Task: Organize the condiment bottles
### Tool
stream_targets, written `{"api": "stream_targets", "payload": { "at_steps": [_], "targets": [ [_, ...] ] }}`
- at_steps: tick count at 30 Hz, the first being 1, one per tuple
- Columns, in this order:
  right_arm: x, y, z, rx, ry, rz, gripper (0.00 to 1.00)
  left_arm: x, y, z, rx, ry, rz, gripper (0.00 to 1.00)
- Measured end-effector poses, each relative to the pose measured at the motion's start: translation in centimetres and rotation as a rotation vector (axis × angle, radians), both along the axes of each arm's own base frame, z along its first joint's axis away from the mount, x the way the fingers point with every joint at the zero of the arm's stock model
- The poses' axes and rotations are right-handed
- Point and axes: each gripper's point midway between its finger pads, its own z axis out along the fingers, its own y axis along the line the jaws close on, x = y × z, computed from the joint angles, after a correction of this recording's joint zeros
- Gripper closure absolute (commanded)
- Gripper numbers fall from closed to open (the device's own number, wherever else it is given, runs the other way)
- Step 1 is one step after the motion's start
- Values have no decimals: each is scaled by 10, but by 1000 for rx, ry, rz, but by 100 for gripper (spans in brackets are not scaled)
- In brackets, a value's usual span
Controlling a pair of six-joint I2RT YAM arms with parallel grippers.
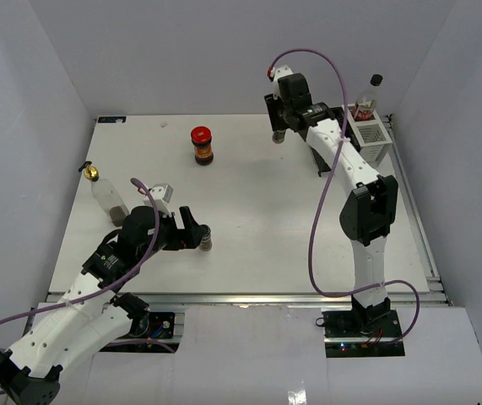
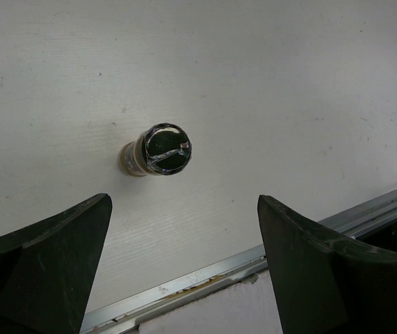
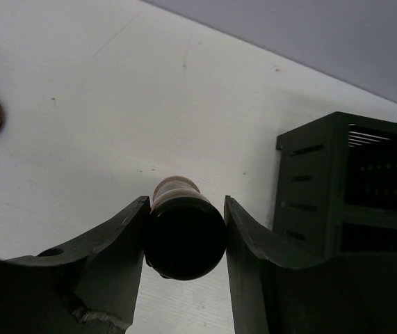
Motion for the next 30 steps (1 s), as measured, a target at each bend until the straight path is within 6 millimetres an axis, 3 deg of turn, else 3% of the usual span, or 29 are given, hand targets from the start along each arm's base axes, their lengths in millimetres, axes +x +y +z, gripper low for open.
{"api": "stream_targets", "payload": {
  "at_steps": [3, 6, 10, 13, 20, 30],
  "targets": [
    [-9, -30, 34, 0, -41, -61, 92, 0, 0, 0, 0, 0, 0, 3],
    [-17, -72, 54, -1, -65, -141, 92, 0, 0, 0, 0, -1, 0, 3],
    [-21, -127, 66, -7, -79, -251, 92, 0, 0, 0, 0, 0, 0, 3],
    [-18, -155, 64, -19, -74, -314, 92, 0, 0, 0, 0, 0, 0, 3],
    [-20, -174, 32, -41, -7, -343, 92, 0, 0, 0, 0, 0, 0, 3],
    [0, -181, 17, -34, -27, -339, 92, 0, 0, -1, 2, 3, 0, 3]
  ]
}}
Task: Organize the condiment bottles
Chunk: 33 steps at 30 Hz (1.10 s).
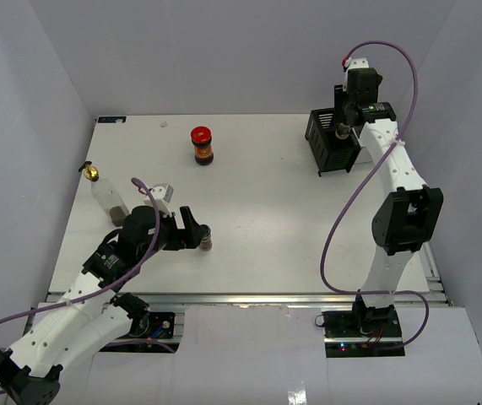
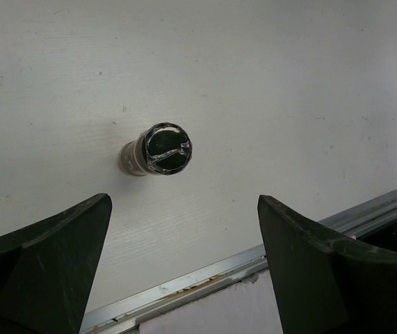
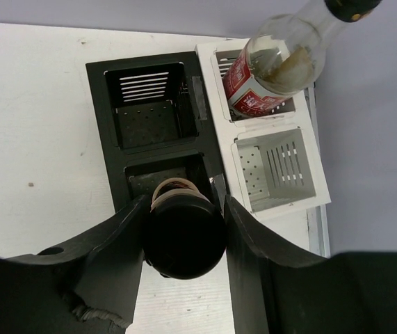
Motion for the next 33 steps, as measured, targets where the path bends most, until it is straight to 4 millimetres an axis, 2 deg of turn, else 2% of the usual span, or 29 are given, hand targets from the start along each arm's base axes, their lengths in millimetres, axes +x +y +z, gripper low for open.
{"api": "stream_targets", "payload": {
  "at_steps": [5, 10, 14, 18, 21, 24, 33],
  "targets": [
    [15, 3, -34, 7, 41, 11, 92, 0, 0, -2, 4, 6, 0, 3],
    [11, 6, -81, 15, 118, 16, 92, 1, 0, -3, 8, 11, 0, 3],
    [11, 6, -105, 14, 157, 14, 92, 1, -1, -4, 9, 13, 0, 3],
    [11, 6, -112, 25, 166, 4, 86, 1, -1, -6, 15, 21, 0, 3],
    [11, 5, -116, 31, 164, -4, 69, 2, -1, -8, 20, 28, -1, 3],
    [9, 4, -122, 36, 173, -14, 59, 2, -1, -9, 21, 30, 0, 3],
    [6, 1, -130, 46, 184, -38, 45, 2, -2, -9, 22, 31, -1, 3]
  ]
}}
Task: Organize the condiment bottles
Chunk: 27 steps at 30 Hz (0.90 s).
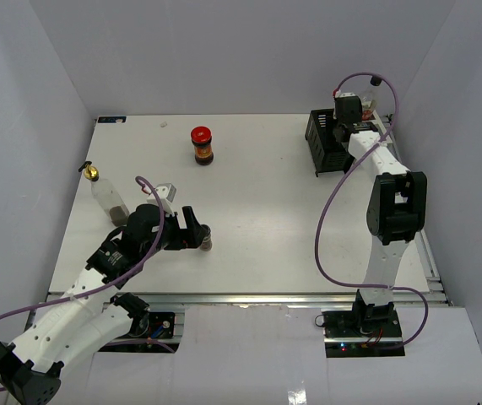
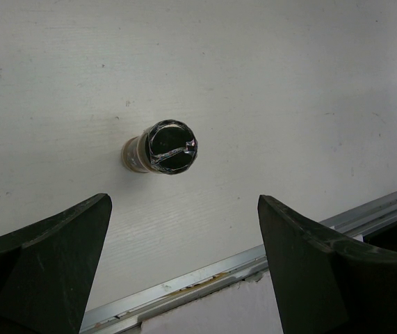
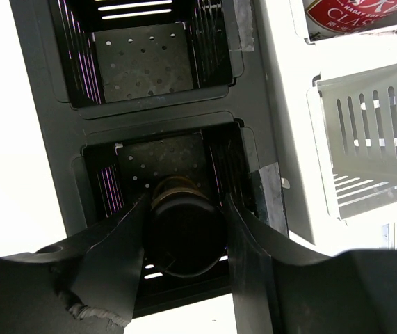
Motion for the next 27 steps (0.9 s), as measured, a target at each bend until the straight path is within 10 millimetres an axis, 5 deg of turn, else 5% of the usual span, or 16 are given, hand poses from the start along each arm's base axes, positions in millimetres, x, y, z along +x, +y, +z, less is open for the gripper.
{"api": "stream_targets", "payload": {
  "at_steps": [12, 19, 24, 27],
  "targets": [
    [0, -1, 19, -5, -15, -7, 40, 0, 0, 0, 0, 0, 0, 3],
    [-4, 2, 79, 11, -106, 0, 49, 0, 0, 1, -2, -3, 1, 3],
    [-19, 21, 131, 76, -202, 80, 50, -1, 1, 3, -7, -11, 1, 2],
    [-25, 41, 138, 100, -218, 147, 50, -1, 1, 4, -10, -14, 2, 2]
  ]
}}
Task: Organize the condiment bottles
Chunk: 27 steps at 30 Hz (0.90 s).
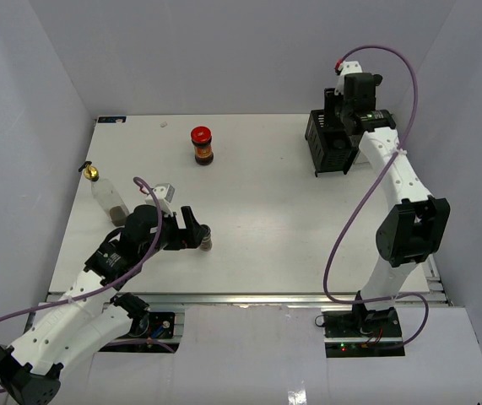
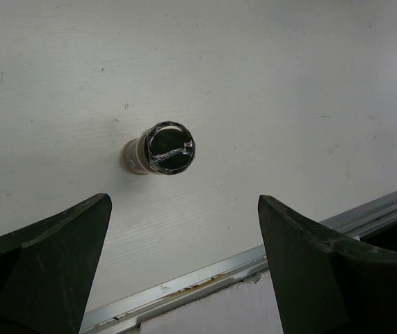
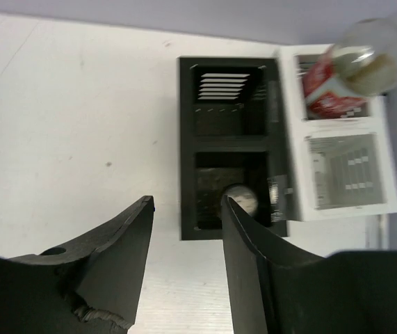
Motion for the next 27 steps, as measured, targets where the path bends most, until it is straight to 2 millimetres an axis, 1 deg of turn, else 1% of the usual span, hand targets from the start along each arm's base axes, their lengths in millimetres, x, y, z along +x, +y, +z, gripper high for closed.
{"api": "stream_targets", "payload": {
  "at_steps": [2, 6, 9, 11, 15, 18, 22, 27],
  "targets": [
    [-5, 17, -13, 5, 26, 48, 50, 0, 0, 0, -1, -2, 3, 3],
    [-14, 50, -60, 0, 133, 133, 48, 1, 1, 1, -1, -5, 8, 3],
    [-18, 62, -91, -2, 199, 164, 48, 1, 2, 1, 0, -5, 10, 2],
    [-17, 61, -107, -10, 231, 160, 48, 1, 2, 1, 1, -6, 12, 2],
    [-10, 53, -132, -46, 269, 123, 48, 1, 2, 1, 2, -7, 15, 2],
    [-7, 43, -145, -86, 288, 92, 48, 1, 2, 1, 2, -7, 15, 2],
    [-3, 34, -154, -115, 301, 70, 47, 1, 2, 1, 2, -7, 15, 2],
    [-1, 25, -155, -129, 300, 45, 47, 2, 2, 1, 3, -6, 15, 2]
  ]
}}
